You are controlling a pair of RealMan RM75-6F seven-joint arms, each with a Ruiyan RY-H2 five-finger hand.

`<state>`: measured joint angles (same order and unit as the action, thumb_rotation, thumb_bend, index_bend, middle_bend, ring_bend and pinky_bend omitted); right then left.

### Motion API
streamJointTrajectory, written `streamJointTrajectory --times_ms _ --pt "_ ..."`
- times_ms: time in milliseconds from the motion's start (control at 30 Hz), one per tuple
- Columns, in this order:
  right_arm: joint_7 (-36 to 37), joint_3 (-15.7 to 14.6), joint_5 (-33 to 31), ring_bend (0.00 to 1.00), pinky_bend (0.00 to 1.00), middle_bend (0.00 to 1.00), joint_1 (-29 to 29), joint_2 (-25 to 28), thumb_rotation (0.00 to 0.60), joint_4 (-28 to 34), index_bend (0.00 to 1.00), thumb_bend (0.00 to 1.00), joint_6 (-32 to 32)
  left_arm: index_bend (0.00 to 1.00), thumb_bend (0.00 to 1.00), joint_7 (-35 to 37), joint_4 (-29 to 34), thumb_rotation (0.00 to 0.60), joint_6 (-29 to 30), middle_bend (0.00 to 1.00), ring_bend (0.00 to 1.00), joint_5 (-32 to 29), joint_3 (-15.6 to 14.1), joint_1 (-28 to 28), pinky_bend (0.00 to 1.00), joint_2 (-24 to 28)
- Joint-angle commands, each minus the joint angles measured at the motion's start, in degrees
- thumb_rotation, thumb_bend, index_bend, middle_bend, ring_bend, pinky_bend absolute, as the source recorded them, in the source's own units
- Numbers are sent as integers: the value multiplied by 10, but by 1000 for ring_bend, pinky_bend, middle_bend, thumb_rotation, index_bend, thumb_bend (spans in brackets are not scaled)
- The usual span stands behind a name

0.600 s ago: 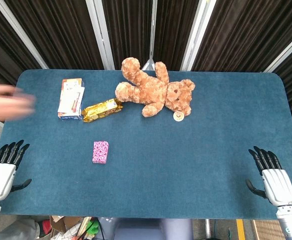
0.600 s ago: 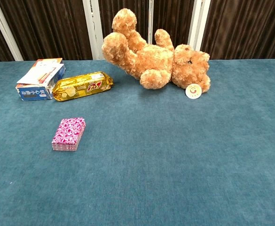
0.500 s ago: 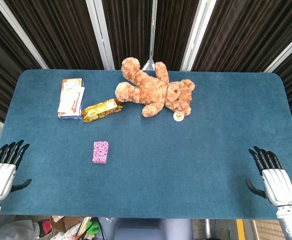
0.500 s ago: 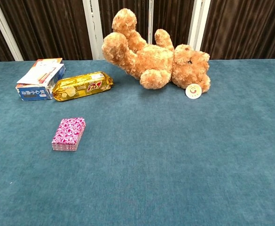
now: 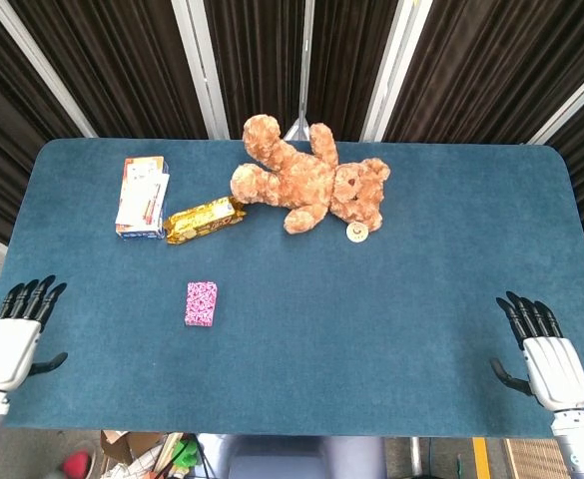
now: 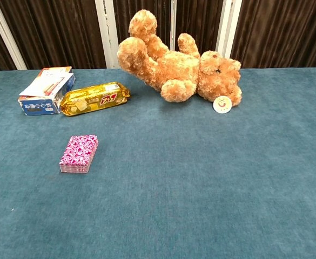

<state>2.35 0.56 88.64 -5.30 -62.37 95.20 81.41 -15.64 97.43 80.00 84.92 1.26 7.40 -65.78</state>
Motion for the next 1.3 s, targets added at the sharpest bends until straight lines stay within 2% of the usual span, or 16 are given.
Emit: streamJointTrajectory --times_ms 33,200,300,500,600,733,900,1067,1300 --pt "2 1 -1 0 49 0 -1 0 600 1 0 362 -2 0 124 -52 32 600 -54 0 0 -38 16 34 0 4" --pt "5 1 -2 0 49 0 -2 1 600 1 0 362 -3 0 162 -144 86 600 -144 0 0 -133 37 90 0 -16" --pt "10 0 -2 0 49 0 -1 2 600 1 0 362 -3 0 168 -206 110 600 -172 0 0 -203 55 126 0 -43" --pt "17 -2 2 0 49 0 -1 4 600 2 0 363 -2 4 169 -340 109 600 -166 0 0 -320 78 194 0 -115" --pt "20 -1 0 0 49 0 -1 5 600 2 0 362 -4 44 219 -385 103 600 -155 0 0 -376 88 223 0 -146" --pt "26 -1 -1 0 49 0 -2 6 600 3 0 362 -5 93 265 -424 92 600 -144 0 0 -437 98 257 0 -179" --pt "31 -2 0 0 49 0 -2 7 600 3 0 362 -6 93 265 -459 67 600 -130 0 0 -498 108 299 0 -216" --pt "36 -1 -3 0 49 0 -3 9 600 4 0 362 -9 95 265 -472 47 600 -125 0 0 -542 119 331 0 -244" --pt "43 -1 -4 0 49 0 -4 10 600 5 0 363 -10 130 266 -486 22 600 -121 0 0 -580 118 364 0 -270"
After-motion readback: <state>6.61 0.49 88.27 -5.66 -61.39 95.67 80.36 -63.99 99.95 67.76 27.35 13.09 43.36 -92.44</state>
